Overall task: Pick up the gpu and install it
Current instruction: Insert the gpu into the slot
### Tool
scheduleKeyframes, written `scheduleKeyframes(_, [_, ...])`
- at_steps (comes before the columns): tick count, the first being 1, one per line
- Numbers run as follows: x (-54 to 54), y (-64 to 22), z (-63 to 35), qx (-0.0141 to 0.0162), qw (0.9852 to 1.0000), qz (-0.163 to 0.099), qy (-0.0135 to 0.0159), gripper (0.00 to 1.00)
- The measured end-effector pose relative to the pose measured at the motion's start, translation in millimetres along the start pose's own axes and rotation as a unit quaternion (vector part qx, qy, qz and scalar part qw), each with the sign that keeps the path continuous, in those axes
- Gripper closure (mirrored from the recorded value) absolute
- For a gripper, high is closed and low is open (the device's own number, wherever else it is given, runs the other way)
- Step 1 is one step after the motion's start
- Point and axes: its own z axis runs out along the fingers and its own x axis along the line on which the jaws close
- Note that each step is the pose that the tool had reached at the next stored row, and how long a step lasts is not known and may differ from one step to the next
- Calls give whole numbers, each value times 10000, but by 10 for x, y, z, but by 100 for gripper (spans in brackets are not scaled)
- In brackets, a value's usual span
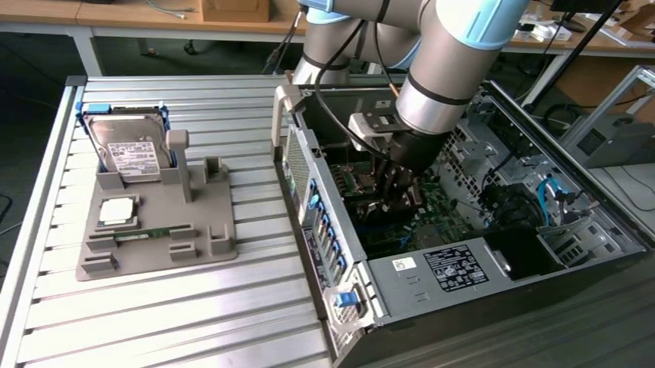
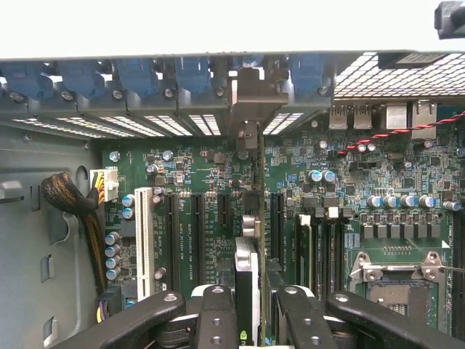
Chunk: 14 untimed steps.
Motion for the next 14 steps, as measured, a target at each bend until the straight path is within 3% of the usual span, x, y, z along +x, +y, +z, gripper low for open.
scheduleKeyframes(14, [0,12,12,10,10000,29,-1,73])
